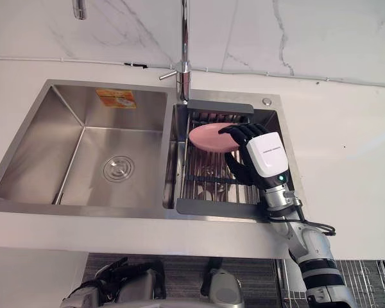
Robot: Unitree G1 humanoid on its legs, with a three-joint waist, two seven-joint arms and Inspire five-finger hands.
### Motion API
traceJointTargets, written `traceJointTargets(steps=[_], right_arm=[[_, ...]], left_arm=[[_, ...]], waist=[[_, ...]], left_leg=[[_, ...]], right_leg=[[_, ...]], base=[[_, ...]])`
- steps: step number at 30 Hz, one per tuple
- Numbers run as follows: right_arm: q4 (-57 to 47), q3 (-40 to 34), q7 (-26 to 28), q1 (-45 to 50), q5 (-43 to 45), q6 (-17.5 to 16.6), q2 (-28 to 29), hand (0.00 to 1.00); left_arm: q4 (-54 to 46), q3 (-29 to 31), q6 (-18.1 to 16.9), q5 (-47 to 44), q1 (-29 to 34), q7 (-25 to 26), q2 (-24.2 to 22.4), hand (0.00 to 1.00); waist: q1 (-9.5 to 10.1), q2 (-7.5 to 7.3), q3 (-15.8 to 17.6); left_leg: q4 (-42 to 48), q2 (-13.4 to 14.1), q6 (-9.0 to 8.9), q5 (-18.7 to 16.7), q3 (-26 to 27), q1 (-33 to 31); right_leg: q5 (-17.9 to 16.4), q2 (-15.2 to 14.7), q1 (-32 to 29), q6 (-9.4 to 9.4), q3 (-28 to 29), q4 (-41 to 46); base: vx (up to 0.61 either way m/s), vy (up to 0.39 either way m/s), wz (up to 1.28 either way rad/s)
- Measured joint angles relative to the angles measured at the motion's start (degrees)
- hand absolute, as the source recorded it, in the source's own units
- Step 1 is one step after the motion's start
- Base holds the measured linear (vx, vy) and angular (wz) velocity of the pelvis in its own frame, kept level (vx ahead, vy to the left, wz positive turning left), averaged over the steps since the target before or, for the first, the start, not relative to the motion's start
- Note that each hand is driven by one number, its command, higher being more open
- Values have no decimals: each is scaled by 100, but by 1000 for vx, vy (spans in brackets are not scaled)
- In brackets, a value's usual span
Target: Walk over to the sink, pick up the cup, carry it to the dishwasher, place the cup inside the dishwasher, then close the dishwasher door
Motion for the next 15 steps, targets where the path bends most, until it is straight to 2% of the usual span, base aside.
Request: traceJointTargets(steps=[6,9,12,15], right_arm=[[55,289,-49,-142,-278,62,-145,0],[106,450,-79,-280,-285,84,-109,0],[443,441,-162,-363,-277,316,-45,0],[493,391,-180,-380,-151,394,-57,0]], left_arm=[[2,-16,-10,55,-2,-23,2,100],[-10,-20,-19,55,-14,-64,3,100],[-27,-38,-56,54,-12,-99,-10,100],[-46,-40,-70,54,6,-111,-14,100]], waist=[[20,-9,-34],[100,-6,-40],[210,8,-62],[228,12,-73]], left_leg=[[-61,-8,-14,70,-68,0],[-120,-15,-33,126,-105,1],[-174,-29,-37,170,-134,-1],[-207,-37,-38,191,-140,5]], right_leg=[[-10,0,13,-15,-68,6],[-18,-1,12,-28,-104,11],[-31,-12,8,-45,-135,17],[-40,-21,-3,-56,-135,34]], base=[[-19,-20,6],[-34,-27,7],[-22,-22,8],[-2,-4,2]])
